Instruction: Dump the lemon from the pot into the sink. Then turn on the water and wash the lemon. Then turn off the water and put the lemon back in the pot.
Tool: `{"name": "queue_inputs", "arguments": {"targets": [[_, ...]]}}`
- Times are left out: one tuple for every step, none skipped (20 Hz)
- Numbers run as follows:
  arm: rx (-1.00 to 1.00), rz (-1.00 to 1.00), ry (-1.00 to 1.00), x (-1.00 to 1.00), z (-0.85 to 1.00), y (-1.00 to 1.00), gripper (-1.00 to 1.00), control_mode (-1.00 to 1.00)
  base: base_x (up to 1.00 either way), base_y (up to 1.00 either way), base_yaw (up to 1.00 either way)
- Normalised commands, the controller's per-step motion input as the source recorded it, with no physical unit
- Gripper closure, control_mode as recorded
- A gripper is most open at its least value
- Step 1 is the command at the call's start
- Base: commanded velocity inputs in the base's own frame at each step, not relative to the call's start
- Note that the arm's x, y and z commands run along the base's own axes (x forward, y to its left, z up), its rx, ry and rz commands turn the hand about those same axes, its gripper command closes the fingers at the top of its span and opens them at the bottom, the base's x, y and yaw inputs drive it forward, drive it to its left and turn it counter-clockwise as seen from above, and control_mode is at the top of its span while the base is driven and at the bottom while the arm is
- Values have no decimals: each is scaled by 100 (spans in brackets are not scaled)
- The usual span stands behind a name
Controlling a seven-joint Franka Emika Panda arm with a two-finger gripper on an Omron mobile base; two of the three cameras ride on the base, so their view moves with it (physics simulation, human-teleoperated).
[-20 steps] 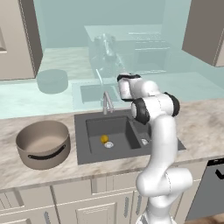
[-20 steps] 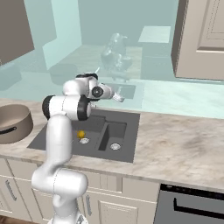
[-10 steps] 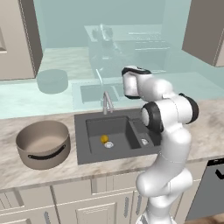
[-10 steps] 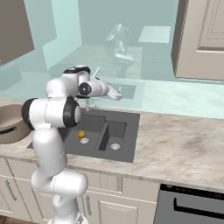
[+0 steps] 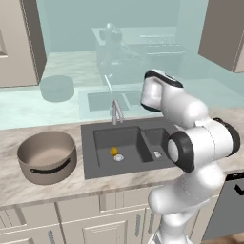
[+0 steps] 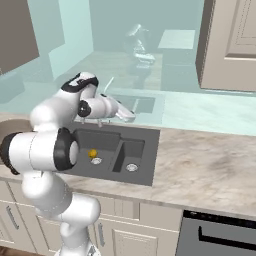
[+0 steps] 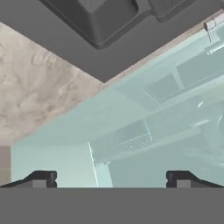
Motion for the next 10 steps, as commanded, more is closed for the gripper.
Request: {"name": "queue_inputs", "arguments": {"targets": [[0, 0, 46, -78, 100, 0, -100, -100, 0, 0, 0], [0, 0, 53, -57, 100, 0, -100, -100, 0, 0, 0], [0, 0, 50, -61, 100, 0, -100, -100, 0, 0, 0], [0, 0, 49, -56, 100, 0, -100, -100, 0, 0, 0], [0, 0, 50, -54, 100, 0, -100, -100, 0, 0, 0], [0, 0, 52, -59, 100, 0, -100, -100, 0, 0, 0], [0, 0, 51, -60, 100, 0, -100, -100, 0, 0, 0], [0, 0, 51, -60, 100, 0, -100, -100, 0, 0, 0], [0, 0, 51, -58, 100, 0, -100, -100, 0, 0, 0], [0, 0, 53, -52, 100, 0, -100, -100, 0, 0, 0]]}}
